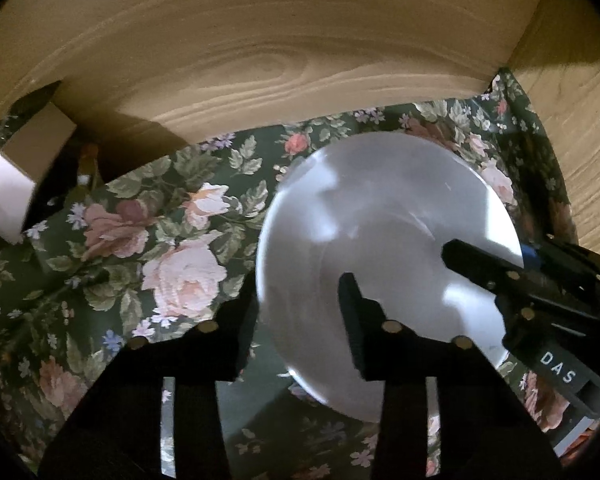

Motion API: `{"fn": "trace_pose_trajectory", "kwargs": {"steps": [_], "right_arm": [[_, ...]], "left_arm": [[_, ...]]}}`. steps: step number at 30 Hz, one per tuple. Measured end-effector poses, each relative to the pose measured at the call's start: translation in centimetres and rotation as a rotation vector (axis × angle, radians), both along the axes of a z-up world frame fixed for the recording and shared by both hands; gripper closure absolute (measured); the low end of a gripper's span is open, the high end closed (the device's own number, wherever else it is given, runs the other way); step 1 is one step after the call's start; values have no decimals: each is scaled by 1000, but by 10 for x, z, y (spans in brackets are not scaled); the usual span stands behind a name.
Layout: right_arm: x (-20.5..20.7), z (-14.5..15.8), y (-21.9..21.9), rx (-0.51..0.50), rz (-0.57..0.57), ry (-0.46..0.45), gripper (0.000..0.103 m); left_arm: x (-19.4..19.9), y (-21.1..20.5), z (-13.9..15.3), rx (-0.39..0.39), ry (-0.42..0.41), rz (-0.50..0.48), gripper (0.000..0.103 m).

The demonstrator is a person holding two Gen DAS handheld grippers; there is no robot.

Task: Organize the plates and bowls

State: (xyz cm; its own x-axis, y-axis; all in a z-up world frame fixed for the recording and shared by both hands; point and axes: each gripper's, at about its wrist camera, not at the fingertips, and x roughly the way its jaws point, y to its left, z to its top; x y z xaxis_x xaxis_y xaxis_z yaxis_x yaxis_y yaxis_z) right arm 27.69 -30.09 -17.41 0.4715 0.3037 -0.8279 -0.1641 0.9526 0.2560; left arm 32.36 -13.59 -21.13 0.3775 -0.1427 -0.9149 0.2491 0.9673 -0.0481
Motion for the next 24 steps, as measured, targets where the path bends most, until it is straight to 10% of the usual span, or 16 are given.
{"fn": "trace_pose_trajectory", "kwargs": {"steps": [24], "right_arm": [[-44, 73, 24, -23, 15, -200, 80]], "left_arm": [[-45, 21, 66, -59, -136, 24, 72]]}}
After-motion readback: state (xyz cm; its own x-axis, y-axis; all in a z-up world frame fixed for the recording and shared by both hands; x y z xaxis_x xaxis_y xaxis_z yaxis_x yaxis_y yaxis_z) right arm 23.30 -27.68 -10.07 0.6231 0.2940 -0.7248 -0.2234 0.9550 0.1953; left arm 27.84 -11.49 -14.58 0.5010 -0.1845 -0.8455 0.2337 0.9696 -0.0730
